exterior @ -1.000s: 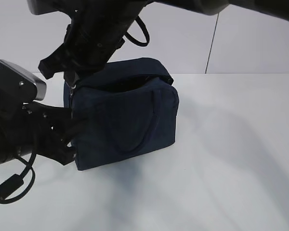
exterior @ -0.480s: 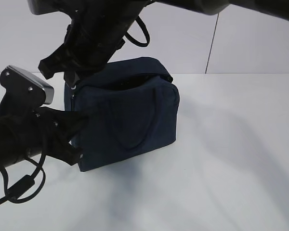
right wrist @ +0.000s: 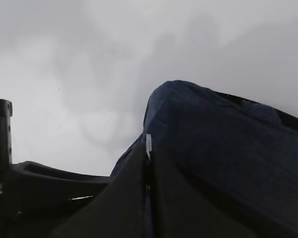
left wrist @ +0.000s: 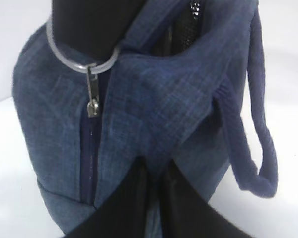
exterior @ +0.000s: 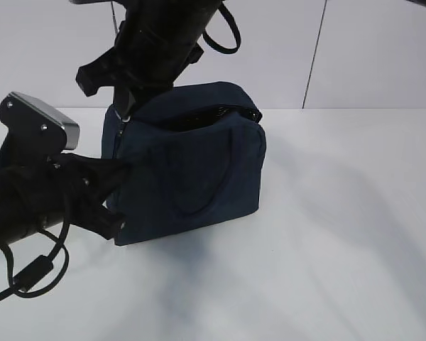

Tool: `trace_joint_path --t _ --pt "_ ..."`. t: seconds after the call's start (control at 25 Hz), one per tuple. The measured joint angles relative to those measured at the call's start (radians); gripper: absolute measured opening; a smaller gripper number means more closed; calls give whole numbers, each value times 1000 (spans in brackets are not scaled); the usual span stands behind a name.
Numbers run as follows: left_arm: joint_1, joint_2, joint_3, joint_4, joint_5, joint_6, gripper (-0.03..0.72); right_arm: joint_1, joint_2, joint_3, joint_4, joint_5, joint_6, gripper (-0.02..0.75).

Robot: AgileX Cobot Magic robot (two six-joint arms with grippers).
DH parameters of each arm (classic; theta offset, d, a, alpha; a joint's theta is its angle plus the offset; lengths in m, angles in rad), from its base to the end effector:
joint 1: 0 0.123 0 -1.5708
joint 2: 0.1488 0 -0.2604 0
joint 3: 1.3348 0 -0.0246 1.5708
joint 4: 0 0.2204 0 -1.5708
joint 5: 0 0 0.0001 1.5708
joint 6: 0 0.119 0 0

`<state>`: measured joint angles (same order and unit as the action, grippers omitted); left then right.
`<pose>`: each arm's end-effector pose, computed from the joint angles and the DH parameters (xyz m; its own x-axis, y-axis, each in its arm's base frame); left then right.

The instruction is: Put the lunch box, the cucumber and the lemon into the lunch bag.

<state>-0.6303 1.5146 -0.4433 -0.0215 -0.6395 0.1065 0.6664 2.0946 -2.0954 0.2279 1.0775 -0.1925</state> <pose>0.2259 -0.1629 0.1721 -0.2203 0.2710 -0.9370 0.6016 0.7939 0.0882 0.3349 0.2935 0.2738 -0.5924 -0.5693 -0.5700 -0.7449 0.6567 0.1182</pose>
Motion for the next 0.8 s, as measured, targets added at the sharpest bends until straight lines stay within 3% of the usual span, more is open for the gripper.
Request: trace_joint_path --t 0.8 --pt "0 2 0 2 -22 2 18 -8 -13 -11 2 36 22 20"
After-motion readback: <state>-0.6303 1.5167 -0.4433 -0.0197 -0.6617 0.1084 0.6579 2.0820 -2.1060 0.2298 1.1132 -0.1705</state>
